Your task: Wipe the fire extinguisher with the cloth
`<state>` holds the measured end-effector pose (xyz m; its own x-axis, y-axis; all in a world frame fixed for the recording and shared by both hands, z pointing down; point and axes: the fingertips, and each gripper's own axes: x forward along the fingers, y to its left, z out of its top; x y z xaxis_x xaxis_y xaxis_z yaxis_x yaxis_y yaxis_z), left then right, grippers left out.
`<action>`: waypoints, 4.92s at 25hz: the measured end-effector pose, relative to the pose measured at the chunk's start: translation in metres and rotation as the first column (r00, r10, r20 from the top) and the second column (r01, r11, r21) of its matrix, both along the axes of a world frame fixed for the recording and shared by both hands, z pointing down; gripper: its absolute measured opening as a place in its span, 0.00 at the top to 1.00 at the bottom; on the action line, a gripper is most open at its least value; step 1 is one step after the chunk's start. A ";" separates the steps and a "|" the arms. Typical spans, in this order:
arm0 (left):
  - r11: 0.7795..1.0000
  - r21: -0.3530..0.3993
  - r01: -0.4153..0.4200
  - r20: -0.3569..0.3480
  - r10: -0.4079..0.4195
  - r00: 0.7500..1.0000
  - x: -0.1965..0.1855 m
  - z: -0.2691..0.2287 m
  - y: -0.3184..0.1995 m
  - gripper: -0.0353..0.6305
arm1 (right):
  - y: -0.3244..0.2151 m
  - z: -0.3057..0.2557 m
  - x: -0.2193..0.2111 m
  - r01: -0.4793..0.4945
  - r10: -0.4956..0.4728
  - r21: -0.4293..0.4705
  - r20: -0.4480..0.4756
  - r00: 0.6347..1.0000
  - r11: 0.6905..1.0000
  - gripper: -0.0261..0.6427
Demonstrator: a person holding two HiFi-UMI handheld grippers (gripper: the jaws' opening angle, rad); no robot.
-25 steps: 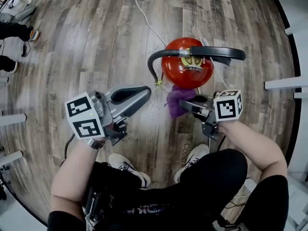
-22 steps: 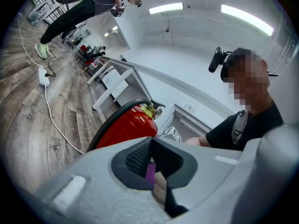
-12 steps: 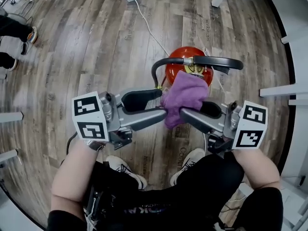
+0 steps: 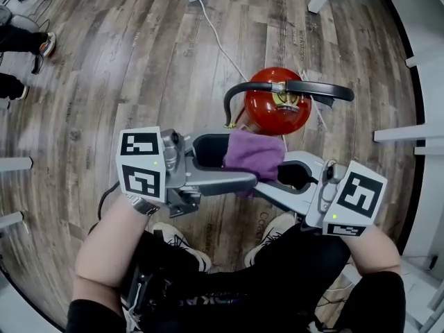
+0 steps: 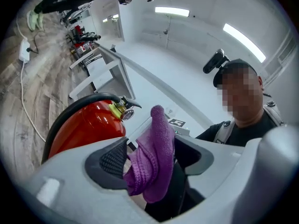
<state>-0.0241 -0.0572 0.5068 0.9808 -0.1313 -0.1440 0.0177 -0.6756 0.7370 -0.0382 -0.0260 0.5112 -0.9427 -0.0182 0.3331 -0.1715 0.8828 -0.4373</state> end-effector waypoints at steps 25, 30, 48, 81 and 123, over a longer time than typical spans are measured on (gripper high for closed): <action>0.996 -0.055 0.072 -0.076 -0.076 0.994 -0.037 -0.042 -0.129 0.83 | -0.039 -0.034 0.076 -0.349 0.465 -0.412 0.225 0.856 0.842 0.96; 0.960 -0.116 0.254 -0.082 -0.264 0.961 -0.047 0.012 -0.133 0.83 | -0.050 -0.035 0.081 -0.315 0.470 -0.462 0.270 0.840 0.829 0.96; 0.912 -0.116 0.393 0.579 -0.259 0.773 -0.062 0.344 -0.099 0.85 | -0.063 -0.032 0.079 -0.315 0.482 -0.477 0.282 0.829 0.820 0.96; 0.824 -0.011 -0.567 0.323 0.540 0.778 0.035 0.005 -0.167 0.84 | -0.063 -0.049 0.091 -0.278 0.491 -0.508 0.352 0.797 0.815 0.96; 0.936 -0.348 -0.057 0.355 0.187 0.916 0.044 0.347 -0.196 0.84 | -0.058 -0.073 0.112 -0.285 0.532 -0.545 0.372 0.761 0.789 0.96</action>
